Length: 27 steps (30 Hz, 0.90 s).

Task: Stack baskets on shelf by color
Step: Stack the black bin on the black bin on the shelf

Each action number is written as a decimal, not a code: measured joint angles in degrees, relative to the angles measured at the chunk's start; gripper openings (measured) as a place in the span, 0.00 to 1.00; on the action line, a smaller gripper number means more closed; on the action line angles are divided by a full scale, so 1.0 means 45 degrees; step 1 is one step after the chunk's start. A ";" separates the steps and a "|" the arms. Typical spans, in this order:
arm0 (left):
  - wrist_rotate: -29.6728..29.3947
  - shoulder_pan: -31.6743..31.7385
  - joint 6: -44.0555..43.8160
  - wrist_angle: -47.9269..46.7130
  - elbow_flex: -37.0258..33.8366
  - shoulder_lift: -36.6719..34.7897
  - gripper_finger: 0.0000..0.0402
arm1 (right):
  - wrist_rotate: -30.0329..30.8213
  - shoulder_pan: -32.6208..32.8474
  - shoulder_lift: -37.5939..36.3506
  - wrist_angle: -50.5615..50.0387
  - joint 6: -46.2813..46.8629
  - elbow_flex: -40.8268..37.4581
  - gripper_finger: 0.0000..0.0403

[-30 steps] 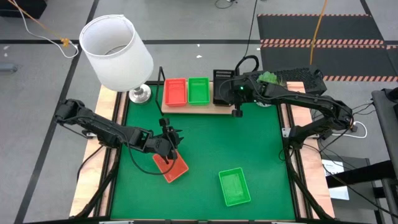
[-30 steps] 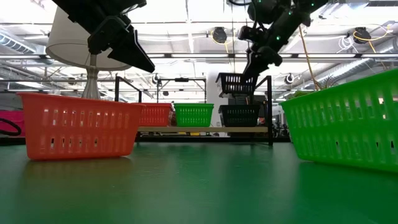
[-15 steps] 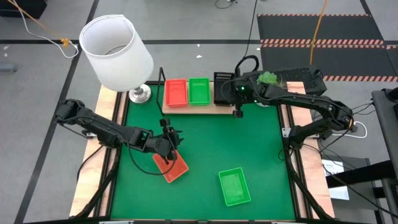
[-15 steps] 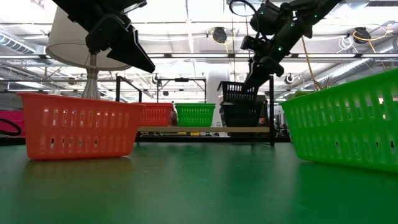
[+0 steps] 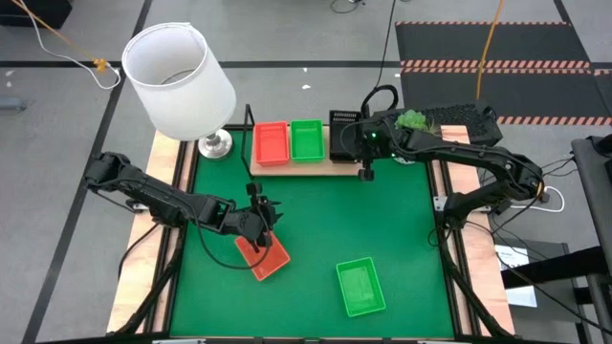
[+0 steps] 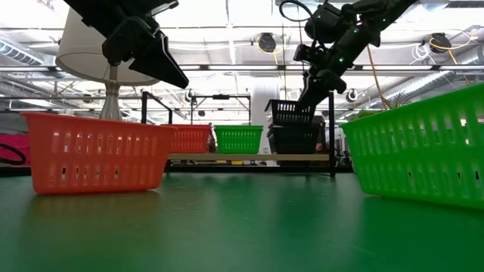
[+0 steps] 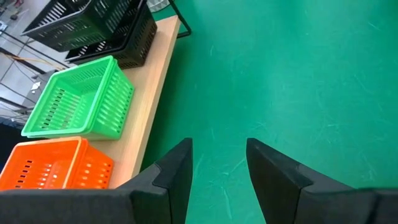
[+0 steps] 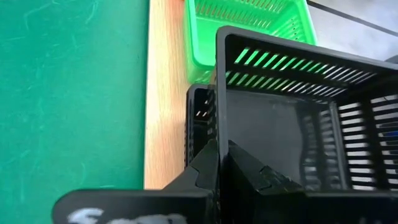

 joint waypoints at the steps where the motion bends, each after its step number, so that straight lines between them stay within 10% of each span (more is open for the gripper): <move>1: 0.0004 0.0000 0.0014 0.0000 0.0000 0.0000 0.38 | -0.0005 0.0000 0.0000 -0.0026 0.0000 0.0000 0.03; 27: 0.0007 0.0000 0.0068 -0.0005 -0.0005 0.0000 0.38 | 0.0050 0.0058 0.0597 -0.0179 0.0078 0.0039 0.05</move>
